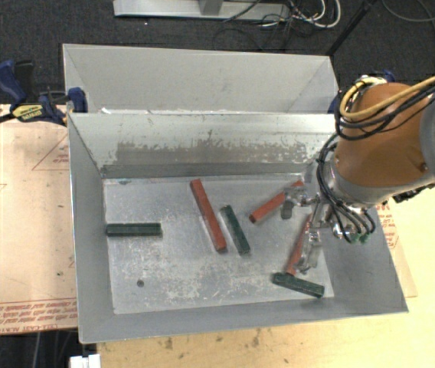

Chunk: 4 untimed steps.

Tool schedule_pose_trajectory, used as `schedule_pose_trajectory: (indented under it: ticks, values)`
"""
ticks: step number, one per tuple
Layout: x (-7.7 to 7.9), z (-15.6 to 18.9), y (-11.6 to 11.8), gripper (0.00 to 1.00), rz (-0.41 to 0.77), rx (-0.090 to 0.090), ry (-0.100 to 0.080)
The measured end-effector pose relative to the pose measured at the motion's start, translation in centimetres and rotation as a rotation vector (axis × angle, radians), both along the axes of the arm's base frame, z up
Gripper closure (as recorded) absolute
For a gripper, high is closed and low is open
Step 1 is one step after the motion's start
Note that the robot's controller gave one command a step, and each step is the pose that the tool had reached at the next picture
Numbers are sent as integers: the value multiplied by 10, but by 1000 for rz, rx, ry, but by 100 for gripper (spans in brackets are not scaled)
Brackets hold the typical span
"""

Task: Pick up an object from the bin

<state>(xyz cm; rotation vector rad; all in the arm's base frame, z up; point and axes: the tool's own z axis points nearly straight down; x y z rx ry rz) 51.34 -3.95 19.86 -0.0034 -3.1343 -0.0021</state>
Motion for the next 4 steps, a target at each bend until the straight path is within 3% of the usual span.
schedule_pose_trajectory:
  ticks: [1, 2, 3, 4]
  values:
    - [2, 4, 0, 0, 1, -1, -8]
    - [3, -36, -15, 0, 70, -1, -15]
    - [-14, -96, -41, 0, 132, -1, -13]
    - [-9, -128, -56, 0, 230, 1, -9]
